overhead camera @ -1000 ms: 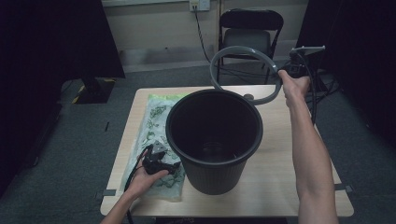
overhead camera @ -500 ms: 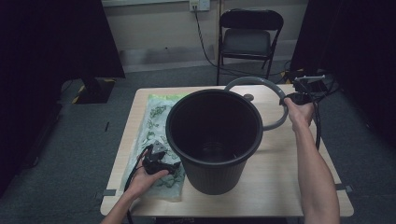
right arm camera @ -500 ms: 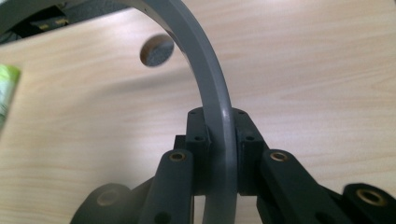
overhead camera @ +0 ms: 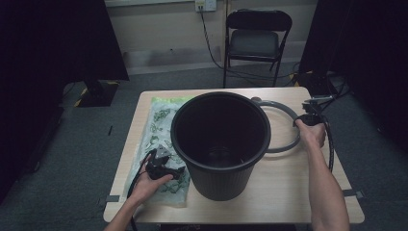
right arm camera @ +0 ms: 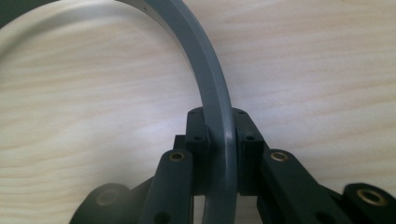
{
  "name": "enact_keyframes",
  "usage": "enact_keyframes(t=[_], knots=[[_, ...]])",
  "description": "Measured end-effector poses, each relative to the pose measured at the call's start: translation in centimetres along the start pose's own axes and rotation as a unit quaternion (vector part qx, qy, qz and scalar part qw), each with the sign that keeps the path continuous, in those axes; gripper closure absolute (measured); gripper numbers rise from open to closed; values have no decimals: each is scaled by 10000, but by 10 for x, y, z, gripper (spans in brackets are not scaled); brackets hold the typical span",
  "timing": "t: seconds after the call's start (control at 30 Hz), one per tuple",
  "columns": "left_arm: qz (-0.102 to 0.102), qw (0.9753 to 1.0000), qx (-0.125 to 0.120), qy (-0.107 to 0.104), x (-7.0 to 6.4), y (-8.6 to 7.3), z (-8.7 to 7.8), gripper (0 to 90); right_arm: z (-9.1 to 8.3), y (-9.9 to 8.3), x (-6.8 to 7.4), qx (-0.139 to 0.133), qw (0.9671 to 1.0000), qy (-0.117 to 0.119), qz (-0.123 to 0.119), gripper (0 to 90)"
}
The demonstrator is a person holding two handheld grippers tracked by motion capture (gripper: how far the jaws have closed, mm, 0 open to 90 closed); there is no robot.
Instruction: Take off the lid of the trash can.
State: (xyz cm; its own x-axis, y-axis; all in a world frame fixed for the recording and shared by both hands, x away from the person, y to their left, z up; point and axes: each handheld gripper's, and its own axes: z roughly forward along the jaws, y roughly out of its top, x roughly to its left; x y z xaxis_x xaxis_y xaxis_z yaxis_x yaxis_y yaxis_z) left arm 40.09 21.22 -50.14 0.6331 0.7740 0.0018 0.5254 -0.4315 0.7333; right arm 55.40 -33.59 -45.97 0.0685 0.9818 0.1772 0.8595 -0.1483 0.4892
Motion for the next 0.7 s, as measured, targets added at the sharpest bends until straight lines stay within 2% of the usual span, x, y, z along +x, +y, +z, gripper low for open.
enact_keyframes(t=[0.07,0.1,0.13,0.17,0.23,0.27,0.47,0.5,0.67,0.7], knots=[[-14,10000,-13,-20,1,0,0,115,3,-3,-3,30,10000,1,25,802],[-45,10000,17,-29,1,-1,-1,115,5,-4,-3,21,10000,-94,21,801],[28,10000,0,-21,3,-1,-1,114,6,-6,-5,-15,9999,-102,38,801],[19,10000,-8,-30,3,-1,-1,115,7,-6,-6,-41,9999,-71,68,801],[1,10000,8,-44,5,-2,-2,115,7,-6,-3,-31,9999,-142,28,800],[14,10000,-5,-33,5,-2,-2,115,7,-5,-2,-18,9997,-212,-85,799],[-34,10000,8,54,6,-3,-3,107,9,-4,2,-50,9991,-378,-201,785],[-27,10000,21,70,6,-3,-3,107,9,-4,3,-37,9989,-388,-252,781],[-28,10000,20,70,6,-3,-3,107,8,-5,4,-28,9994,-335,-68,739],[-17,10000,19,64,7,-3,-3,107,8,-5,5,-23,9994,-329,-132,727]])
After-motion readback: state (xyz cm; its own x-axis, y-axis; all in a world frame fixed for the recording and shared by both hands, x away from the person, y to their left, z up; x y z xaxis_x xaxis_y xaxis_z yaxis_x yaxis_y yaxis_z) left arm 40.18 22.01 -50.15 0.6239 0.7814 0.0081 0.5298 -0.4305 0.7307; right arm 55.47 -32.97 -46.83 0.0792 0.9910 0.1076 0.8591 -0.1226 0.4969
